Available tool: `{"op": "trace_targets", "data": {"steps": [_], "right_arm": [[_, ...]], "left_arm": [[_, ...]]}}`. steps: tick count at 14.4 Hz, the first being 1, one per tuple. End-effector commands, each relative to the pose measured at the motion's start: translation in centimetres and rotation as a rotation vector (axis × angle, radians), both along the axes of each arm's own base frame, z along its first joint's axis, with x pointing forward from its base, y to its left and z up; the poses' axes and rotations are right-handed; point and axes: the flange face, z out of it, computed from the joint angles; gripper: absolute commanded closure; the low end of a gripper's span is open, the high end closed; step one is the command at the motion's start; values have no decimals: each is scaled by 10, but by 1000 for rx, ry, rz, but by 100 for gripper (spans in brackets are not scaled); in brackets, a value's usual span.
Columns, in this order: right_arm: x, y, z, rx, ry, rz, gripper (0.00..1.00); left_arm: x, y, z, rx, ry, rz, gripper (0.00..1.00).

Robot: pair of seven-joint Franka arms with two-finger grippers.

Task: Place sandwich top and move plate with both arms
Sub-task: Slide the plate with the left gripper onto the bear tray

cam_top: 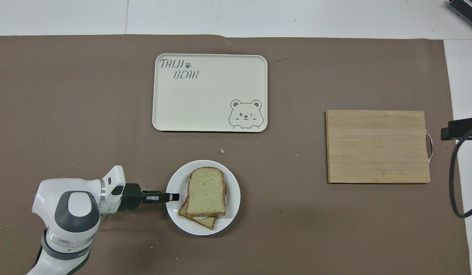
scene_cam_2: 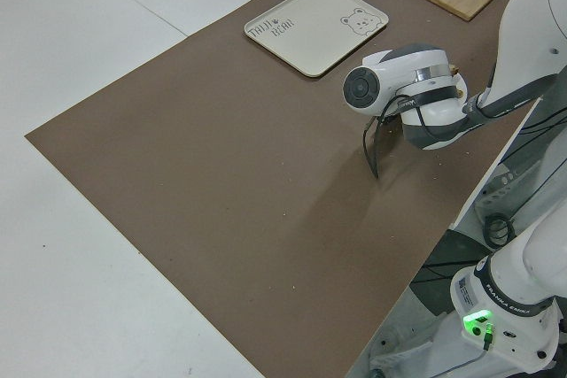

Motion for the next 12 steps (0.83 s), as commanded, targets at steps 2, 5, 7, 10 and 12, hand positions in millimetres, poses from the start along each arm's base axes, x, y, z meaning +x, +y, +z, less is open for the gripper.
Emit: {"op": "trace_targets", "data": {"steps": [2, 5, 7, 10, 12], "right_arm": [[-5, -3, 4, 8, 8, 21, 0], [-4, -3, 4, 8, 10, 21, 0], [-5, -3, 4, 8, 8, 21, 0], [-5, -3, 4, 8, 8, 21, 0], [-5, -3, 4, 8, 8, 21, 0]], "left_arm": [[36, 10, 17, -94, 26, 40, 100], [70, 13, 29, -111, 31, 56, 100], [93, 12, 36, -106, 33, 67, 100], [139, 11, 49, -44, 33, 60, 100], [166, 7, 53, 41, 65, 56, 100]]}}
